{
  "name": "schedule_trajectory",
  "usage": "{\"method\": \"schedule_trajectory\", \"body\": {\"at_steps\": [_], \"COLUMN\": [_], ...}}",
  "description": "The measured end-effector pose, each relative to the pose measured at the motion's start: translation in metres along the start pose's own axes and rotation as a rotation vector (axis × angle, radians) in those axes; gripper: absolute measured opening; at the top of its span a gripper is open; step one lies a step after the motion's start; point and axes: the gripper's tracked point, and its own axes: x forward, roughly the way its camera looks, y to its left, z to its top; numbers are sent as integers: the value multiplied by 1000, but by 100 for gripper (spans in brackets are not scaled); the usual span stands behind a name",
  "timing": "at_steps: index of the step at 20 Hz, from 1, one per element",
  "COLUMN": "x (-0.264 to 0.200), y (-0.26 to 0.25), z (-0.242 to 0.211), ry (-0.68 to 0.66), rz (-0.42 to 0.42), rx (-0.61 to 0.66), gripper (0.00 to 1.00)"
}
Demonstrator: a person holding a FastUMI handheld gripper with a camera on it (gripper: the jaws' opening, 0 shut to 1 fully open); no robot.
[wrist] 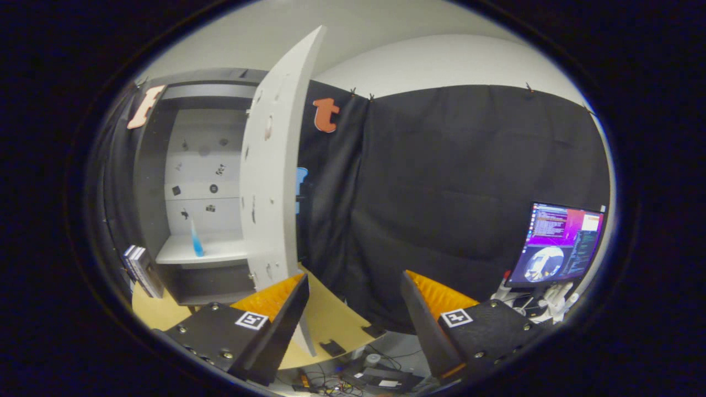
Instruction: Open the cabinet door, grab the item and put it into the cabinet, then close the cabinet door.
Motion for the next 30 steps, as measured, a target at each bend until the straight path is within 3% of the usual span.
{"method": "schedule_trajectory", "body": {"at_steps": [3, 13, 27, 30], "x": [21, 47, 46, 42], "y": [-8, 24, 62, 68], "z": [8, 25, 20, 20], "ry": [3, -12, 49, 32], "rz": [-36, 37, 296, 319], "rx": [7, -22, 17, -3], "gripper": [98, 95, 94, 88]}}
